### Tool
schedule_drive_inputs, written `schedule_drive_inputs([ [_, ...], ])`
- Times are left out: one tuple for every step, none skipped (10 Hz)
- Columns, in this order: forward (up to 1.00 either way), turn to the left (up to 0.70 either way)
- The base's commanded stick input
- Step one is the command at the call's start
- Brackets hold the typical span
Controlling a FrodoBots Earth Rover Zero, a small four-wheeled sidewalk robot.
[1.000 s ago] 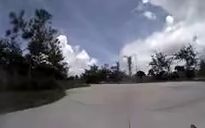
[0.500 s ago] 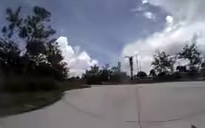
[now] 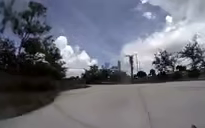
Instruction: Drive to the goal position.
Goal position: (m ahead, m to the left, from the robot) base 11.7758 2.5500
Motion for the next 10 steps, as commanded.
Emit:
schedule_drive_inputs([
  [0.85, 0.00],
  [0.85, 0.00],
  [0.85, 0.00],
  [0.85, 0.00],
  [0.85, 0.00],
  [0.85, 0.00],
  [0.85, 0.00],
  [0.85, 0.30],
  [0.85, 0.34],
  [0.85, 0.34],
])
